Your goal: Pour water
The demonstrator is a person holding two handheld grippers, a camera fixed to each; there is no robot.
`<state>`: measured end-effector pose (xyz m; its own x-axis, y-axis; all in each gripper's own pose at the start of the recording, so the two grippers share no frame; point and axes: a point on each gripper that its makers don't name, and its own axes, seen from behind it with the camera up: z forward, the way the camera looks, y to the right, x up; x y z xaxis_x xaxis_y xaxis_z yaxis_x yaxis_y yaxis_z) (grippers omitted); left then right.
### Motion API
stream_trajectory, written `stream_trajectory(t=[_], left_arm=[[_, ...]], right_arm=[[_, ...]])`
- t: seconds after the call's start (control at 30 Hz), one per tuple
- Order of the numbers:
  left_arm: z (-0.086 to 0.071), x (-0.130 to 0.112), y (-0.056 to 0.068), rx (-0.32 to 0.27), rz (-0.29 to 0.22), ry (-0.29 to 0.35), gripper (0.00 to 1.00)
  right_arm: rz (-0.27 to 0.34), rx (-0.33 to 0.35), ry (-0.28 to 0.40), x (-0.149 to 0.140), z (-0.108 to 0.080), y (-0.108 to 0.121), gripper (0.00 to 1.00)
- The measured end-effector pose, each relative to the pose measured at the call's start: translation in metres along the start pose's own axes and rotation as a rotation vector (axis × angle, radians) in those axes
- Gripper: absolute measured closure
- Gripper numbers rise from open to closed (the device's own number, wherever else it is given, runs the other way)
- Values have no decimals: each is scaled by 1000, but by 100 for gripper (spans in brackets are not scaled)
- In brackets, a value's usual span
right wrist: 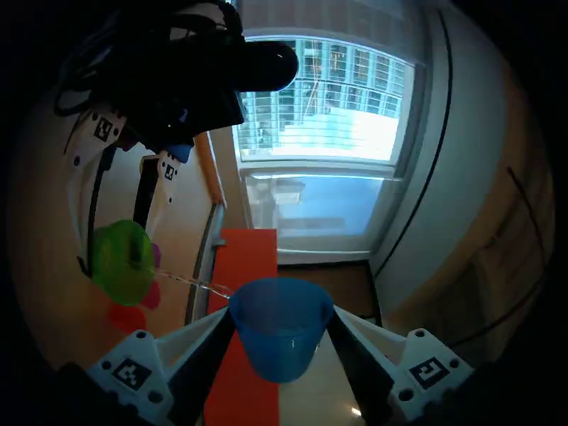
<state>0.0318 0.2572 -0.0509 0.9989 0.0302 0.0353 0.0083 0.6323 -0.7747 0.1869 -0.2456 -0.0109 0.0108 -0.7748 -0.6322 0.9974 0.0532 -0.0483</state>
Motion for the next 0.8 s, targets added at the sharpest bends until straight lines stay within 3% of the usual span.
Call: stream_trajectory(t=[0.8], left_arm=[[0,2,1,-1,-7,9,17]], right_arm=[[-56,-18,14,9,0,3,10]])
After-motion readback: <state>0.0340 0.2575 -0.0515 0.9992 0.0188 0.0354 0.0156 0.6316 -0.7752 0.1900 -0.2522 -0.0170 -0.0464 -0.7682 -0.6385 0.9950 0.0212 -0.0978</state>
